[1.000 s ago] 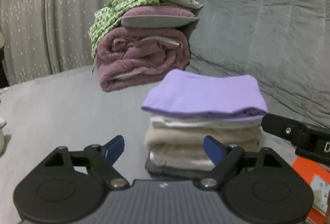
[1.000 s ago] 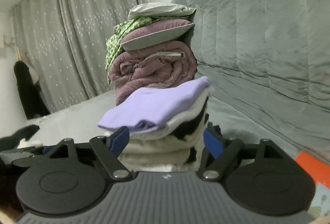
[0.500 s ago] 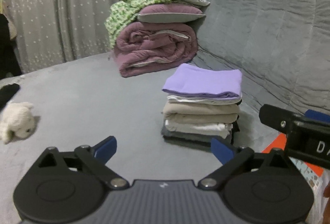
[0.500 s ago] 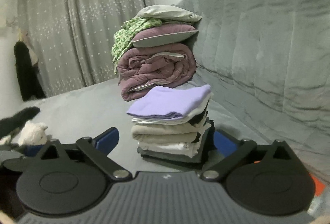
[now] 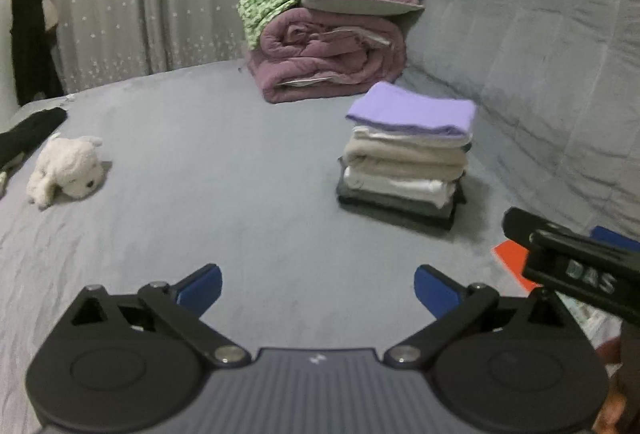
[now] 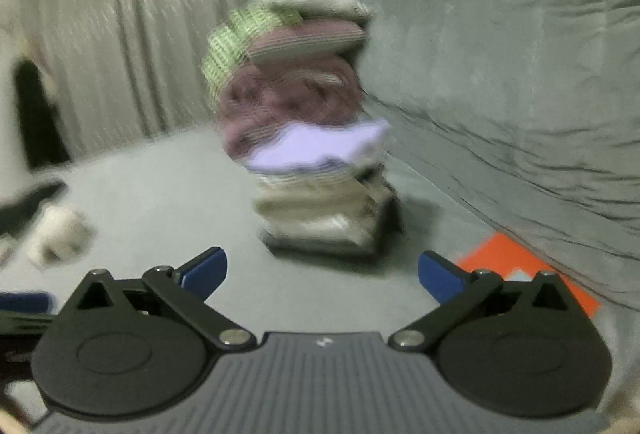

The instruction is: Fold clothes

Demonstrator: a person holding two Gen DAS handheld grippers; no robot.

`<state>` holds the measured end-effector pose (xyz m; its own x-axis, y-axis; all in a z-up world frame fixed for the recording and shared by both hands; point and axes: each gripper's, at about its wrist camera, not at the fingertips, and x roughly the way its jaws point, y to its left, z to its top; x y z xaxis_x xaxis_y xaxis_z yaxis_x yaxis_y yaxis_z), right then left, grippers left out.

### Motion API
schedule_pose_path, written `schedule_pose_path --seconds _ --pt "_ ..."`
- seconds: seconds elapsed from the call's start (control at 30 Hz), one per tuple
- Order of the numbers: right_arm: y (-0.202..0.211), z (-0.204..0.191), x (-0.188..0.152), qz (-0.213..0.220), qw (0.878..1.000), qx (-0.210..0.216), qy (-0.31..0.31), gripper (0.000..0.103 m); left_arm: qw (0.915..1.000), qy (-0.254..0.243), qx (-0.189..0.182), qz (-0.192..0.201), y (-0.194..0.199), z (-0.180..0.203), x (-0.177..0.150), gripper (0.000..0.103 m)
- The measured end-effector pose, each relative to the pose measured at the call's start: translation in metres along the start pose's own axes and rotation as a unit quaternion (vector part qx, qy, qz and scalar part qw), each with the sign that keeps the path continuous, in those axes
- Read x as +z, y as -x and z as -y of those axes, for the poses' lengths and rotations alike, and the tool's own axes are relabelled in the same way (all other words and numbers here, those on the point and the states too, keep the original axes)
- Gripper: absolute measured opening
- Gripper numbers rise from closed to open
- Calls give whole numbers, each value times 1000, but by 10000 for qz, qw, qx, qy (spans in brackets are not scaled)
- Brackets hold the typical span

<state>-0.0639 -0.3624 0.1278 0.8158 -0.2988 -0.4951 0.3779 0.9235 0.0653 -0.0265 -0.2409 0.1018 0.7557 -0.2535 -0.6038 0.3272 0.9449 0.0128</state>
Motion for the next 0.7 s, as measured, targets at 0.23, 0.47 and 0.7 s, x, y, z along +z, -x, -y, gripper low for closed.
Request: schedule_pose_path --seconds 0.23,0.47,0.7 --pt "-19 -5 -16 -322 9958 -407 760 103 9999 85 99 -102 -5 3 -13 102" --pt "-10 7 -16 -228 9979 -25 607 103 9998 115 104 -93 -9 7 -12 102" --pt "1 13 -15 -152 9992 -107 364 103 9998 89 117 -138 -10 8 -13 102"
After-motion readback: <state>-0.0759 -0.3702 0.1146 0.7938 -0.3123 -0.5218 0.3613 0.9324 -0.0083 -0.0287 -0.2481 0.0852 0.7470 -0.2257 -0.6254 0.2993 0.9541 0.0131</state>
